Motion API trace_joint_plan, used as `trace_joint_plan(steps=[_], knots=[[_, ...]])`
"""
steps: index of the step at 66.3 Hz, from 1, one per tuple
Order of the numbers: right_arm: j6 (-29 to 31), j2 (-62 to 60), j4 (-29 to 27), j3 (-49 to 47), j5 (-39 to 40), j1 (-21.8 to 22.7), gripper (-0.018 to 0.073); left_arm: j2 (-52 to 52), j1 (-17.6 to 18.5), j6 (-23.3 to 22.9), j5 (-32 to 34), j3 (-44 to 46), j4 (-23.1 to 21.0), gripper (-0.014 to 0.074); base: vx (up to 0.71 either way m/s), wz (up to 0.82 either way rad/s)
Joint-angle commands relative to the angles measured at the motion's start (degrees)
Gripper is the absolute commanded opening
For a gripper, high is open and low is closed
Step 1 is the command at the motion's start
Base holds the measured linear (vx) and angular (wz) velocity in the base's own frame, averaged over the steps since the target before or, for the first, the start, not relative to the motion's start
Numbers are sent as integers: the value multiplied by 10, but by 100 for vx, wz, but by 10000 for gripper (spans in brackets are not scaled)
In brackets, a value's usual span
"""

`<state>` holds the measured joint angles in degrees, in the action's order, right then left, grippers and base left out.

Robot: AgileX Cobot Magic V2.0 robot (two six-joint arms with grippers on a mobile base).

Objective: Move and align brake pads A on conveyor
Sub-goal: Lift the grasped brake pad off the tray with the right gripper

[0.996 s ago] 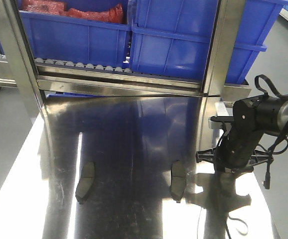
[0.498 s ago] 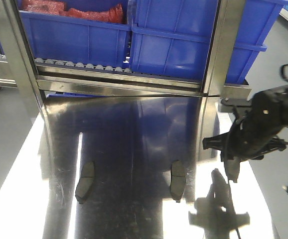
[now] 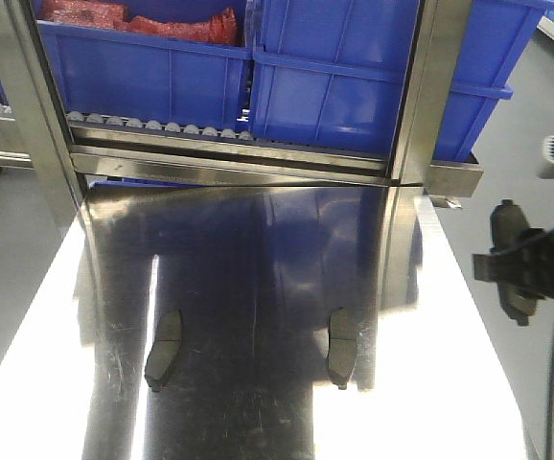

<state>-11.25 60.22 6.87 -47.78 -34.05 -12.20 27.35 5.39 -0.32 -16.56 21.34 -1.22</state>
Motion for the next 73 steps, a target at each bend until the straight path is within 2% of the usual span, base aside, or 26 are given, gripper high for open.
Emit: trace_joint_plan(steps=[1,15,37,73], knots=[[14,-69,4,15,70,1,-4,2,3,-2,52,17,-4,-6,0,0],[20,-230,6,106,140,1,-4,2,3,-2,52,17,-4,-6,0,0],[35,-385,6,183,154,1,-4,2,3,-2,52,17,-4,-6,0,0],[30,-418,4,195,149,1,-4,2,3,-2,52,17,-4,-6,0,0]])
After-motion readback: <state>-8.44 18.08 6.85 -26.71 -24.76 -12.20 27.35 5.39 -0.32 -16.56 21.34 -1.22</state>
